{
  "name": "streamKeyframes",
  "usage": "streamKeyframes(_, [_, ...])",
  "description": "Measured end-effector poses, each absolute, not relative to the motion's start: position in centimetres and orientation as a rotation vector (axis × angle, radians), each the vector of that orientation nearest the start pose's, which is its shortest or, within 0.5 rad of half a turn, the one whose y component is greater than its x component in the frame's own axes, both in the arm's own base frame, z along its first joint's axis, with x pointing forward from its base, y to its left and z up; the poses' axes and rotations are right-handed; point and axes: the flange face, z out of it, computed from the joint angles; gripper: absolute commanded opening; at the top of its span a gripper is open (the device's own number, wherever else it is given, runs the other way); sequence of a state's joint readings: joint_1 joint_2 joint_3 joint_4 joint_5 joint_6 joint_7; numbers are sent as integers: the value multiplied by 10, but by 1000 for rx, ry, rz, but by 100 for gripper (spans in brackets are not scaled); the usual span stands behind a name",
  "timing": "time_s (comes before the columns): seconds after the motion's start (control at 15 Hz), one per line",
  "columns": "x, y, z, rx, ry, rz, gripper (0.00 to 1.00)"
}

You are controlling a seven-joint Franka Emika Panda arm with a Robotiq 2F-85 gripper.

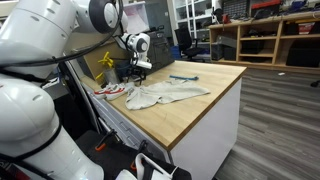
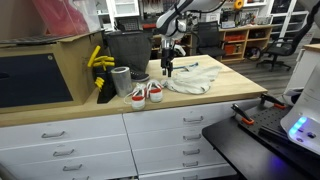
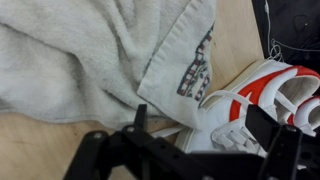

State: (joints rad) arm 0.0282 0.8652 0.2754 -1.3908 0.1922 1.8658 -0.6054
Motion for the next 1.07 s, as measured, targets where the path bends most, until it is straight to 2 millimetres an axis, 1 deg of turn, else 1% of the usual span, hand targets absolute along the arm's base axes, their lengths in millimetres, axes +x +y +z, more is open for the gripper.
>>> streamKeyframes(0.53, [659, 190, 166, -2465, -987, 440, 100])
streamKeyframes(1.07, [657, 189, 160, -2467, -998, 455, 100])
